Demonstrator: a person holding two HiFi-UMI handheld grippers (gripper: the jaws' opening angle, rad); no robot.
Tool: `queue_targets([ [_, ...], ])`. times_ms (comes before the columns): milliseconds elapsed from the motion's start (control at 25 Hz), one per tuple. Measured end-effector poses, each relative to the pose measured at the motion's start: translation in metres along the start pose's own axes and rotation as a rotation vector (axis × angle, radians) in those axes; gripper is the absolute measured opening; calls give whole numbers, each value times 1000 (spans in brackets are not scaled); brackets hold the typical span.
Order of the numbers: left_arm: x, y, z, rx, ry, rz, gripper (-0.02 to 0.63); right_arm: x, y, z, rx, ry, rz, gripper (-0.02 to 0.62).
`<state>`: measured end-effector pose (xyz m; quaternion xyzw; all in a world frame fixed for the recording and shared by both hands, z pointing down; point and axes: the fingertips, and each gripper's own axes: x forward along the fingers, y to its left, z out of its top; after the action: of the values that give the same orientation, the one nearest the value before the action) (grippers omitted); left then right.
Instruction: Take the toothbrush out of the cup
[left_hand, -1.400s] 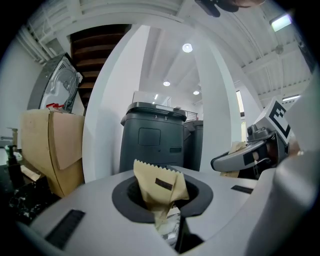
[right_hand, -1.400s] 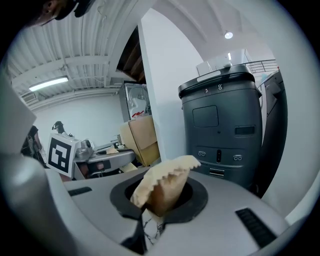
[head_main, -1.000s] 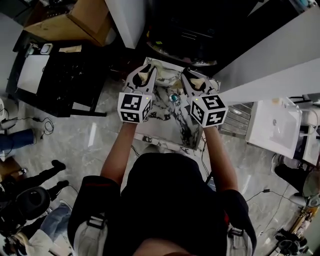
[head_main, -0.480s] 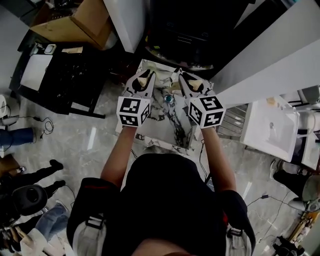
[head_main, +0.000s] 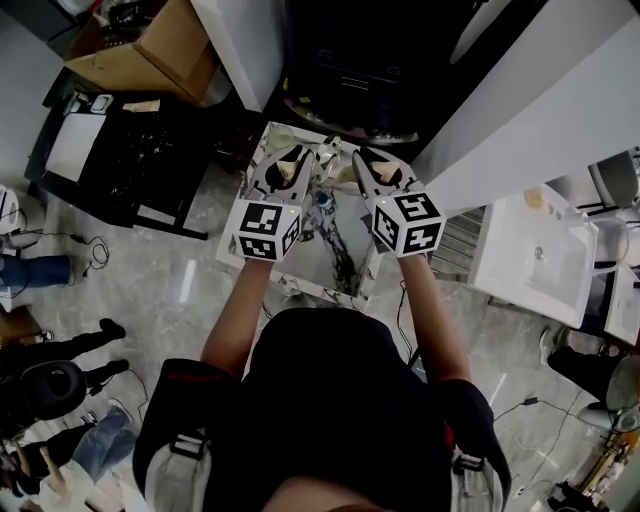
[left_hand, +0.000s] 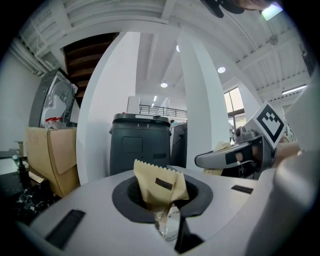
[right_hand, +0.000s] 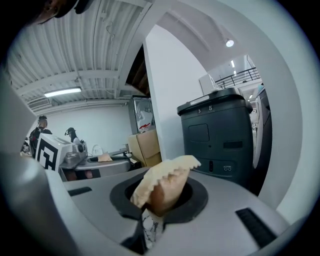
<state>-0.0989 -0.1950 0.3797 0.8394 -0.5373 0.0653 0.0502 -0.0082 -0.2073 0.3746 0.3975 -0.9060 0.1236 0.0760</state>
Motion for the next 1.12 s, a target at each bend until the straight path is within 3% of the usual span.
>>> queue_targets([
  [320, 14, -53, 3, 11, -1, 32, 71, -42, -40, -8, 9, -7, 13, 60],
  [600, 23, -99, -6, -1, 14, 4, 71, -68, -66, -23, 33, 1, 17, 60],
  [1120, 21, -110, -2, 5, 8, -34, 71, -78, -67, -16, 44, -29, -28, 60],
])
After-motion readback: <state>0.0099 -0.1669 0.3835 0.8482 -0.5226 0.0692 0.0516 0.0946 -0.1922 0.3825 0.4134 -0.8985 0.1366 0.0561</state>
